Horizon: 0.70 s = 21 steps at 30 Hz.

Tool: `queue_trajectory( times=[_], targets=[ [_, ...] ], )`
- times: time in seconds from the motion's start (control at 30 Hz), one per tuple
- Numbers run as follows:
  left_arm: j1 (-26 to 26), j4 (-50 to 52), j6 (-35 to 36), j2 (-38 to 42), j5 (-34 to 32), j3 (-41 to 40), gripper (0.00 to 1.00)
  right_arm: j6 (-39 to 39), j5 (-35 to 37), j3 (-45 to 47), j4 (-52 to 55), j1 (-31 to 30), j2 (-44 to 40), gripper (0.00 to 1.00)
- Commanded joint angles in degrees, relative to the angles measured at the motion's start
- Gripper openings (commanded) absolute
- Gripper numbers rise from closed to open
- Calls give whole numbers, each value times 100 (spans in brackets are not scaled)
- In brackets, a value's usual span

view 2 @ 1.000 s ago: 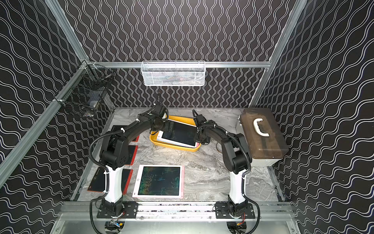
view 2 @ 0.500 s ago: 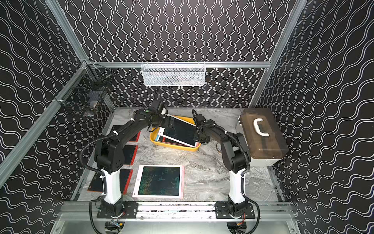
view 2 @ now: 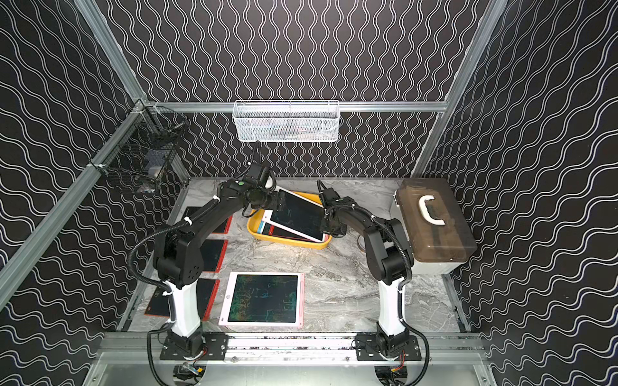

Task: Take out the writing tablet from the storage box
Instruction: Pick up the writing tablet from the storage box.

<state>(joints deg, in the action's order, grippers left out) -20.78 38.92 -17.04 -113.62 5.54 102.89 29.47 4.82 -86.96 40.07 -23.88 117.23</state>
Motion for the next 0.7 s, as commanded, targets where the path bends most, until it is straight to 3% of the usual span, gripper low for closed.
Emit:
queue_trajectory(
  times=[0.0,0.1,0.3,0.43,0.67],
  targets=[
    [-67,47,-320,57,1853,-17,68,77,-326,65,-479,5,133,2],
    [-19,-65,-460,127,2123,-96,57,76,-324,96,-499,41,118,2],
    [147,-364,-767,234,2625,-328,51,52,-291,126,-553,110,133,2],
    [227,-445,-843,326,2667,-362,52,32,-251,118,-567,153,153,2],
    [367,-403,-776,470,2575,-256,63,6,-237,68,-589,191,238,2]
  ],
)
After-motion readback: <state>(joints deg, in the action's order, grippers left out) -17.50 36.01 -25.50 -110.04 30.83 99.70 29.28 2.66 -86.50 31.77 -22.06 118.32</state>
